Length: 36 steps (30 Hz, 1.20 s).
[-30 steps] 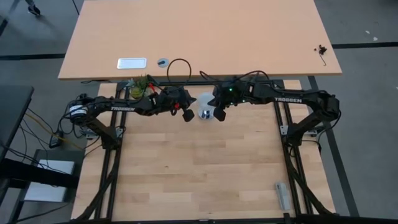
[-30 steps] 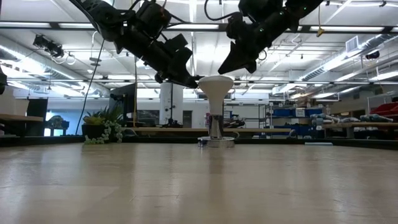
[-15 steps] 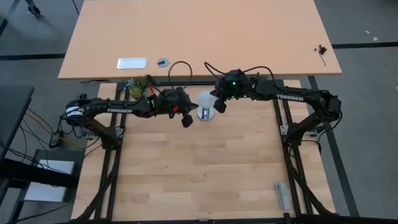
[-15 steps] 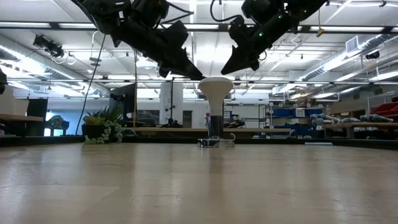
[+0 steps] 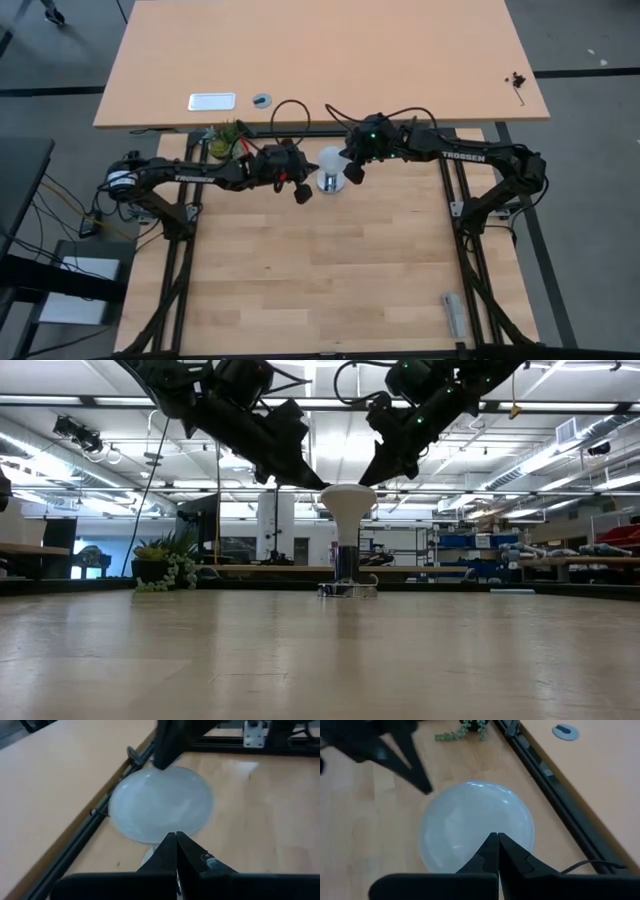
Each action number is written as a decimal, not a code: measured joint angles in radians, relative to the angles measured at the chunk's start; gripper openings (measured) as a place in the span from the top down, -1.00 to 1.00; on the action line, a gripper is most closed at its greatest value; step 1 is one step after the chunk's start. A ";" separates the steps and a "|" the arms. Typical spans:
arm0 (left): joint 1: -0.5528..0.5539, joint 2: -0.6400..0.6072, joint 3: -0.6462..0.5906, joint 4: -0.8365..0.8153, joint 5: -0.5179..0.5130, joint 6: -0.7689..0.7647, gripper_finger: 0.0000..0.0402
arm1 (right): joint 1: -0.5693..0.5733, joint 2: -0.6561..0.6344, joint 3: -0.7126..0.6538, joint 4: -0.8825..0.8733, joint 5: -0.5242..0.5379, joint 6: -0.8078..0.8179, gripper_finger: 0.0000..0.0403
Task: Screw lightbulb
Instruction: Insert the white lightbulb into the desk lamp
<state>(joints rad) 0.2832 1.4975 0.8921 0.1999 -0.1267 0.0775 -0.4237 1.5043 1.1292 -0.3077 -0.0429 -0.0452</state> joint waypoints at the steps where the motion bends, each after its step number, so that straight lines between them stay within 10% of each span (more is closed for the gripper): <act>1: 0.005 0.007 0.000 0.010 0.000 0.000 1.00 | 0.002 0.000 0.000 -0.001 0.000 0.000 0.96; 36: 0.135 0.022 0.000 0.088 0.096 0.005 1.00 | 0.035 -0.004 -0.001 -0.022 -0.061 0.042 0.95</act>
<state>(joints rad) 0.4184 1.5191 0.8921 0.2877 -0.0311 0.0822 -0.3889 1.4999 1.1287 -0.3294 -0.1040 -0.0028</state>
